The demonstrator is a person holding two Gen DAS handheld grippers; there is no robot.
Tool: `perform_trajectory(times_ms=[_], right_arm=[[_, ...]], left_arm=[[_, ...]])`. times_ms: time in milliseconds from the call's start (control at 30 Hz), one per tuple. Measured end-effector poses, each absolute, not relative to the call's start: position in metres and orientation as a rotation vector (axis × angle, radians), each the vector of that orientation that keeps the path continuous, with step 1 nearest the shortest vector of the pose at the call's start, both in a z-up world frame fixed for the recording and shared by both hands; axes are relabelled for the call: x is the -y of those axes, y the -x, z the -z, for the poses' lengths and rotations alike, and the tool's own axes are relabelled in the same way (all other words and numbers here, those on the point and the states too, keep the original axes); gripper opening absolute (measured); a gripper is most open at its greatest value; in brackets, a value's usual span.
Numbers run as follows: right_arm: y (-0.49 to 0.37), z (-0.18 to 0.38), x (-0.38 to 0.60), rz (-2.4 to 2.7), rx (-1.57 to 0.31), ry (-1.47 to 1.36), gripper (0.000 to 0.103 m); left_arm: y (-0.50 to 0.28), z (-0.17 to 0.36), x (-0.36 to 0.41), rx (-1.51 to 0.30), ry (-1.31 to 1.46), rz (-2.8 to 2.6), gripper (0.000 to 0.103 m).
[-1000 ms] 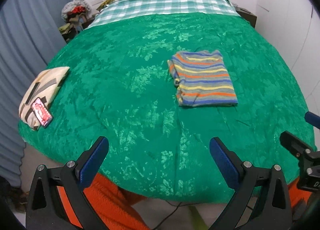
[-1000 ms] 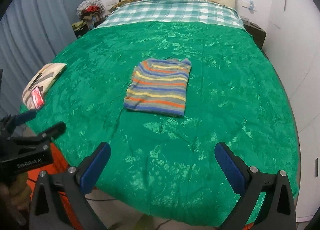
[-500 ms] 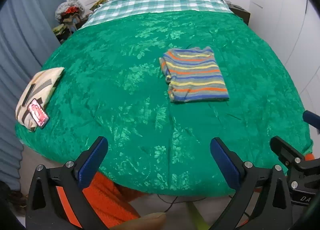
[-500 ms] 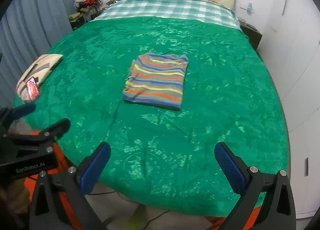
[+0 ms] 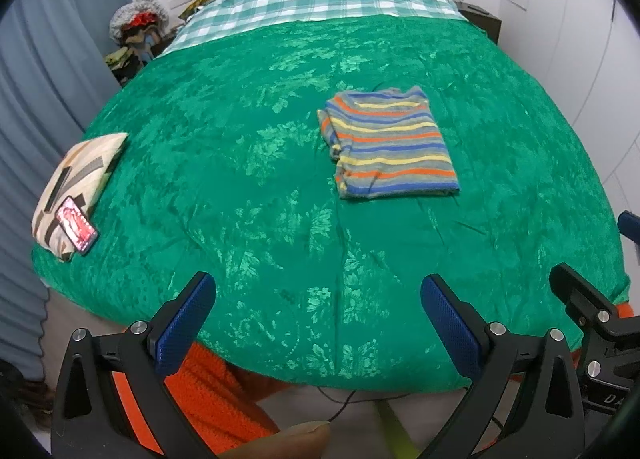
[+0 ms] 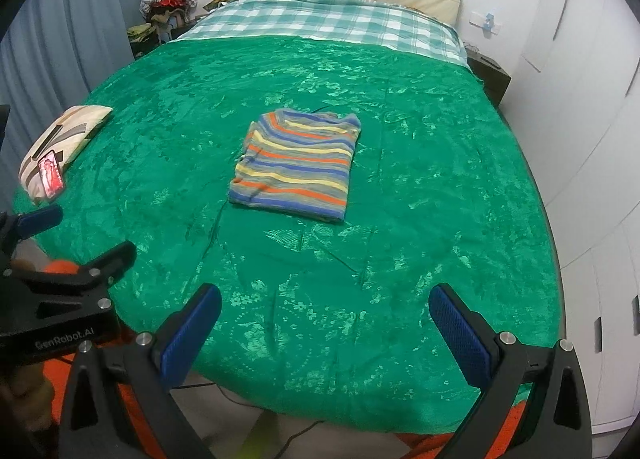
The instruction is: Fold small clothes
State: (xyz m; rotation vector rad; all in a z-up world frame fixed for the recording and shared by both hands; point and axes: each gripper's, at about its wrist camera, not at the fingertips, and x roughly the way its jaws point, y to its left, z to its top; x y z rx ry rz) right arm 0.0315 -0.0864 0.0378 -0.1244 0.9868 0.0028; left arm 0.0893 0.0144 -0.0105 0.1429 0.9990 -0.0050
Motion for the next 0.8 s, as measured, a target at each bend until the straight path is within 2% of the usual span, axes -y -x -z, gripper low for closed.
perform_trajectory(times_ms=[800], right_arm=[[-0.0279, -0.0389, 0.0853, 0.023, -0.984, 0.166, 0.102]], left_arm=[[-0.0838, 0.0052, -0.0117, -0.994, -0.173, 0.019, 0.103]])
